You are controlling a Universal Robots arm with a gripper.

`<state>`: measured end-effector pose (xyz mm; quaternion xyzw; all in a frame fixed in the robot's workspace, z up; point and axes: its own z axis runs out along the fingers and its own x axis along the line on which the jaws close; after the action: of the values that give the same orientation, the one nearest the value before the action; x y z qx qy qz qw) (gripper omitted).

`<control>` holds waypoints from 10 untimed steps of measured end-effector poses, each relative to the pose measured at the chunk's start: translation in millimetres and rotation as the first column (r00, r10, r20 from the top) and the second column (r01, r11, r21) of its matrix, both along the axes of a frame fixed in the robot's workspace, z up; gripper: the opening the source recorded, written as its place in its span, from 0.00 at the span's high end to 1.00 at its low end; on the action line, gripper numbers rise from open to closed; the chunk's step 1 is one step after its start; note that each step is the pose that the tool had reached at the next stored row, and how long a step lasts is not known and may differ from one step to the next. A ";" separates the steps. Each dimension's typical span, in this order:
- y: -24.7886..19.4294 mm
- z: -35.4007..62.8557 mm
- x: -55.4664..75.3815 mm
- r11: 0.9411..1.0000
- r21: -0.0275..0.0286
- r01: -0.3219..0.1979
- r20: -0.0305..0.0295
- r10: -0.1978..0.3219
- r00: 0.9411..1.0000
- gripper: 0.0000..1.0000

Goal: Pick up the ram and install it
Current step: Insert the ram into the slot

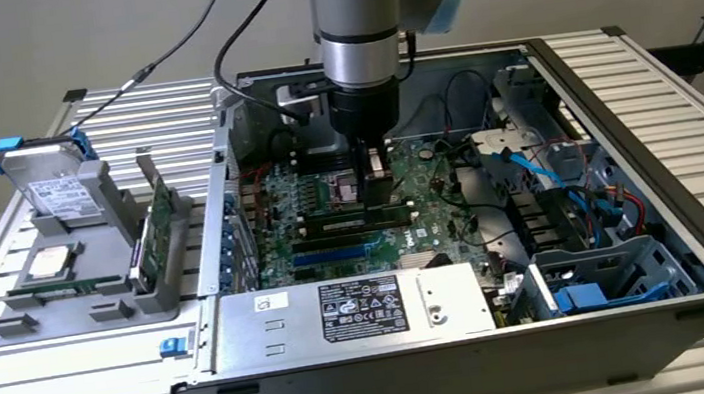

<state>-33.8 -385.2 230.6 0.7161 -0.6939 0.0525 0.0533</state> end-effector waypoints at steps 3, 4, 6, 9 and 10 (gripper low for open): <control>0.0 5.0 -0.2 1.000 0.000 0.000 -0.009 0.000 1.000 0.54; 0.0 7.1 -0.3 1.000 0.000 0.000 -0.012 0.000 1.000 0.54; 0.0 10.6 -0.3 1.000 0.000 0.000 -0.017 0.000 1.000 0.54; 0.0 11.2 -0.3 1.000 0.000 0.000 -0.017 0.000 1.000 0.54; 0.0 11.2 -0.2 1.000 0.000 0.000 -0.017 0.000 1.000 0.54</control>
<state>-34.0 -385.1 241.8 0.7165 -0.6935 0.0465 0.0590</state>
